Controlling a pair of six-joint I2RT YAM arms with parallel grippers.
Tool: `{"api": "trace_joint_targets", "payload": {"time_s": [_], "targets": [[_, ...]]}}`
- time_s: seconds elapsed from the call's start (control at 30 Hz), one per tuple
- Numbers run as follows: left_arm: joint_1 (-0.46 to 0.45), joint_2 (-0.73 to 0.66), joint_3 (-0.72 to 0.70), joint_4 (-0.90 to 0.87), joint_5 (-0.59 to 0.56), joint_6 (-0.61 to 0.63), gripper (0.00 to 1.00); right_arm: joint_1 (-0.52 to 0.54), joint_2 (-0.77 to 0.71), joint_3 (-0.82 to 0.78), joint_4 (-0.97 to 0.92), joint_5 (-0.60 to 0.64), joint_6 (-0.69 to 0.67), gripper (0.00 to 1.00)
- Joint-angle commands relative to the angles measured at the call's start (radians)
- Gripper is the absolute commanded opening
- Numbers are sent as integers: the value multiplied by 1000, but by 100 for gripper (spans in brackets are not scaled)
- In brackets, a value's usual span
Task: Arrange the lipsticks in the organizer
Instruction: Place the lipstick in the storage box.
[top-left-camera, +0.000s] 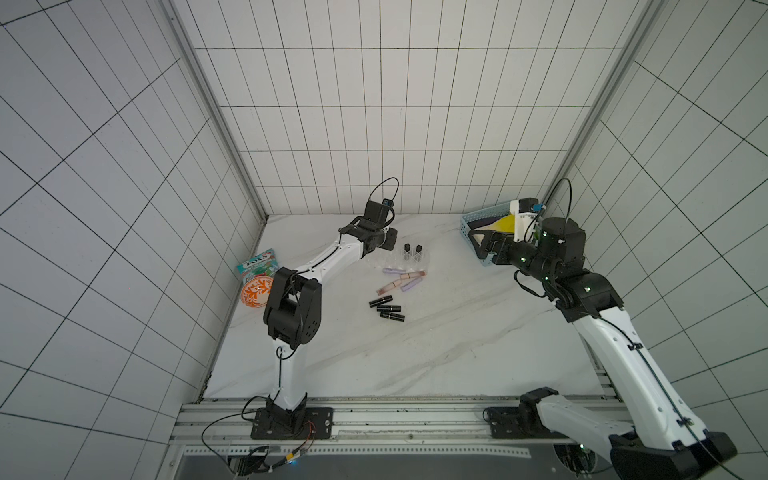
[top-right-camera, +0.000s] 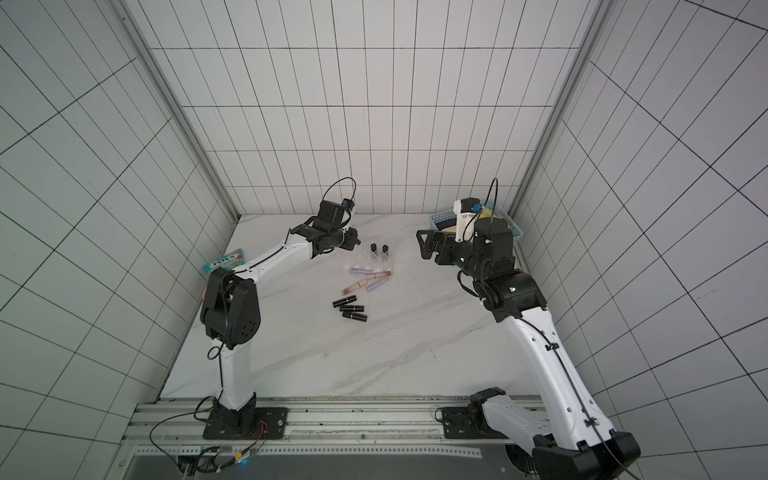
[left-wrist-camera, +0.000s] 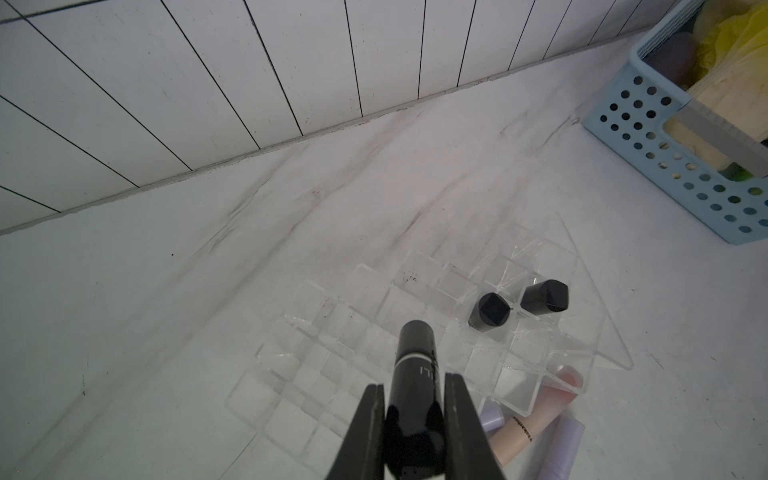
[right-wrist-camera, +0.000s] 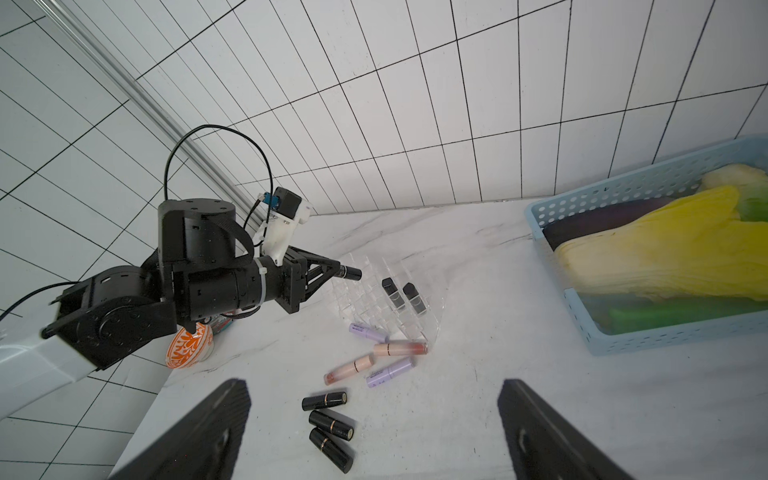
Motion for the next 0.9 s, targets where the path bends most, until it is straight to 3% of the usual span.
{"api": "trace_joint_targets", "payload": {"time_s": [0.0,0.87], "targets": [[-11,30,42,38,-24,20,0,-13,-2,-13,29,-34,10,97],[-50,96,63,-9,-67,29,0,-25,-3,-6,45,-85,12,95]]}}
